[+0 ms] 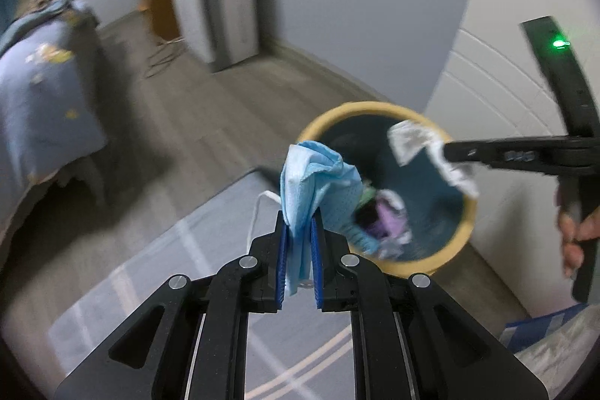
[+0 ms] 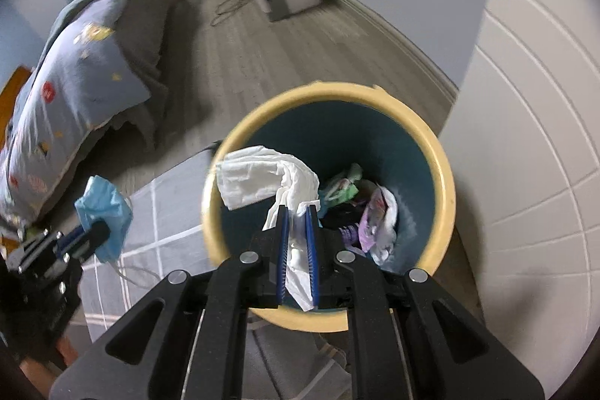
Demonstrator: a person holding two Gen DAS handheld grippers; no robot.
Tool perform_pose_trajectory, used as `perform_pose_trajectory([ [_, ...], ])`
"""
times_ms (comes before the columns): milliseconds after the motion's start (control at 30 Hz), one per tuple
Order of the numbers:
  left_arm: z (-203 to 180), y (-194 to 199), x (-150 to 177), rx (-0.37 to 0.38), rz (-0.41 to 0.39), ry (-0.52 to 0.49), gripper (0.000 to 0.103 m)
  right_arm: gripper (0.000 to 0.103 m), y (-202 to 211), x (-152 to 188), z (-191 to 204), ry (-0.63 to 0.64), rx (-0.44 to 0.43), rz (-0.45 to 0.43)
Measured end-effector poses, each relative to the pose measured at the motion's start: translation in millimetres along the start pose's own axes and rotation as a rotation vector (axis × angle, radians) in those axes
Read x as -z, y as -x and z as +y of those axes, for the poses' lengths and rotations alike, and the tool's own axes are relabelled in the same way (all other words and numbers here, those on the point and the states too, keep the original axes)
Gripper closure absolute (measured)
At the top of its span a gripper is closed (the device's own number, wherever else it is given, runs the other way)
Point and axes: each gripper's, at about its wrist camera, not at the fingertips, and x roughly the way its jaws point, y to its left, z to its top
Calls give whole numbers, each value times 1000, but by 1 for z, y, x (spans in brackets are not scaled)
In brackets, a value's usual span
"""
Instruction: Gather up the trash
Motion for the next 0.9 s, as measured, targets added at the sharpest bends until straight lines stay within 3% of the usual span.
perform_pose_trajectory([
  [100,-17,-17,-9,42,4,-6,86,93,-8,0,-12,-37,7,21],
  [133,-21,-21,-11,52,6,-4,76,90,-9,0,-14,-40,15,22],
  [167,-24,-25,-12,54,11,-1,68,80,-9,1,-16,-41,29,21],
  [233,-28,-27,-14,30,5,2,38,58,-8,2,-21,-49,34,18],
  [367,-32,-16,-14,42,-25,2,36,54,2,4,-24,-21,52,0],
  [467,-30,0,-9,9,-52,7,17,39,15,13,-22,27,89,-4],
  [500,-29,9,-7,0,-66,16,10,39,19,15,-21,46,98,-5],
  [533,-29,15,-5,-5,-79,28,9,37,28,19,-19,70,111,-10],
  [667,-31,34,1,-51,-68,51,7,15,64,34,-14,103,138,-78],
  [767,-38,55,9,-74,-86,46,5,7,92,50,-10,123,139,-124],
  [900,-47,78,19,-103,-87,44,5,6,122,68,-10,127,151,-192],
])
